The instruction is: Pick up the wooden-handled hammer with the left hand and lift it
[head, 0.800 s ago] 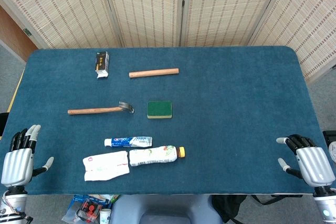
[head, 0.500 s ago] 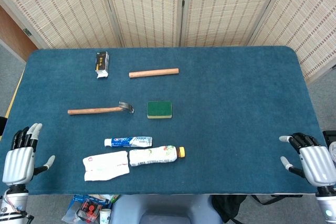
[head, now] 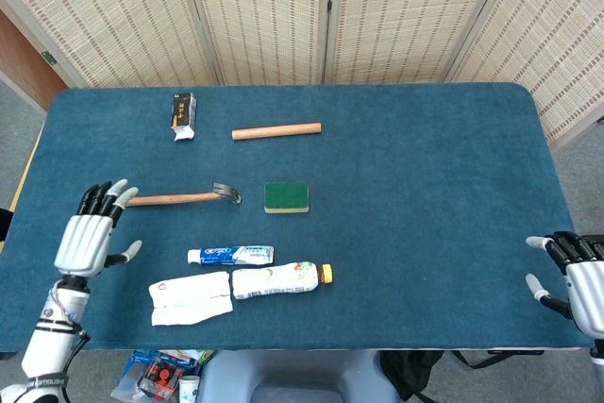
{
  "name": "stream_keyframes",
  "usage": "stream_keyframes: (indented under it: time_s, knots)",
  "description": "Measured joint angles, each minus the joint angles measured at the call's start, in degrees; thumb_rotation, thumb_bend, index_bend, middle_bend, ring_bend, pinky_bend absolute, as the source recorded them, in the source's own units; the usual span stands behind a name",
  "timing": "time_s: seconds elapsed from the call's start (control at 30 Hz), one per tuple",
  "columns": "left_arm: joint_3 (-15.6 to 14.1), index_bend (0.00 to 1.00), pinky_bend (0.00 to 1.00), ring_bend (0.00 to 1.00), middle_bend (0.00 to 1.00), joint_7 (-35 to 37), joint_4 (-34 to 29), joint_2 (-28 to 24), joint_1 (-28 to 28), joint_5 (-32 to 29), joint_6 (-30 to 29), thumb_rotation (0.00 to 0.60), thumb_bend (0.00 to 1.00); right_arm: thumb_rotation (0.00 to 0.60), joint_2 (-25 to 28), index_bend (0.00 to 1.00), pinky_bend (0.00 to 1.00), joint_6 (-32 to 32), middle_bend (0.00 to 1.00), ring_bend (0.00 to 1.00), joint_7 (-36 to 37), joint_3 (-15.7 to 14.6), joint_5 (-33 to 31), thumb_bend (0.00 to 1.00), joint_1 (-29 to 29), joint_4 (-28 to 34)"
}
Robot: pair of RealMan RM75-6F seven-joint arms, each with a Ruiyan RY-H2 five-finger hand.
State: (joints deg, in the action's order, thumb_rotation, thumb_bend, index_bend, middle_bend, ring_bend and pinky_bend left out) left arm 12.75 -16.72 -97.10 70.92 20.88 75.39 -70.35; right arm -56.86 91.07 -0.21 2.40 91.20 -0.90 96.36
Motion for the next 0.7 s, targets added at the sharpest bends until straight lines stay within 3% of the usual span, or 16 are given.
stream_keyframes:
  time_s: [0.23,0.4,0.53,0.7]
  knots:
    - [2.5,0.08,0.0,0.01,0.11,-4.9,5.2,2.8,8.9,-9.0,11.8,0.6,0.22,0.6,0.0,0.33,0.26,0.4,0.35,0.23,0.5,-0.4,-0.3,0.26,0.8,-0.2]
    - [3.4,0.09,0.0,0.01,0.11,-9.3,10.0,5.8,15.0,-17.9,18.3,0.6,0.23,0.6,-0.2,0.33,0.26,0.3,0.35,0.23,0.8,-0.5,-0.4,0.26,1.0,-0.5]
    - [3.5,0.12,0.0,0.02,0.13,-13.3,14.2,8.3,19.5,-24.6,21.8,0.6,0.35,0.6,-0.3,0.33,0.26,0.2,0.35,0.23,1.0,-0.6,-0.4,0.26,1.0,-0.7]
    - [2.8,0.15,0.0,0.02,0.16,-18.1,19.5,11.4,24.6,-32.1,24.5,0.6,0.36,0.6,-0.3,0.33,0.26,0.1,0.35,0.23,1.4,-0.6,-1.0,0.26,1.3,-1.2]
